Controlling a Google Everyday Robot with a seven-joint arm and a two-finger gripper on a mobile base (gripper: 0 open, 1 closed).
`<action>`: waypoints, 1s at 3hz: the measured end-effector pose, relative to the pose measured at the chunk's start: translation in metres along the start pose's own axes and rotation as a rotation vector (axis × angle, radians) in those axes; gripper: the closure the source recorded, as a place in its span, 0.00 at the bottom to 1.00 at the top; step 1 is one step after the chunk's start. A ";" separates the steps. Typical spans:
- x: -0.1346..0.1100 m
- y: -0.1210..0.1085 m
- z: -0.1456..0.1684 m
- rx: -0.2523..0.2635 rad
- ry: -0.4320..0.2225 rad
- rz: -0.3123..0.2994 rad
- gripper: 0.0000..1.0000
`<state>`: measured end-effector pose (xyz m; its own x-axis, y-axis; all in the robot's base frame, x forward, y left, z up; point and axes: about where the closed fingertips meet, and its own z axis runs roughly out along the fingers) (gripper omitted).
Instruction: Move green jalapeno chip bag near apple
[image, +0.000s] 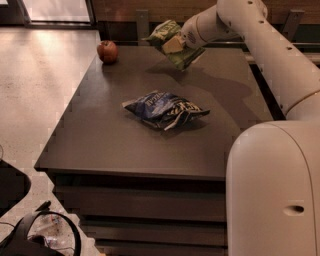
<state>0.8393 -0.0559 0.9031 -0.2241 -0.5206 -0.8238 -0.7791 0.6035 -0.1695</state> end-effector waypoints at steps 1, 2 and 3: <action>-0.002 0.001 0.027 -0.018 -0.039 0.011 1.00; -0.018 0.016 0.057 -0.073 -0.084 -0.007 1.00; -0.034 0.031 0.082 -0.121 -0.129 -0.026 1.00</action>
Offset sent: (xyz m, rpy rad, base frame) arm 0.0441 0.0944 -0.0146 0.1291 -0.0464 0.1675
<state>0.8714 0.0305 0.8817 -0.1322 -0.4489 -0.8837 -0.8504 0.5095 -0.1316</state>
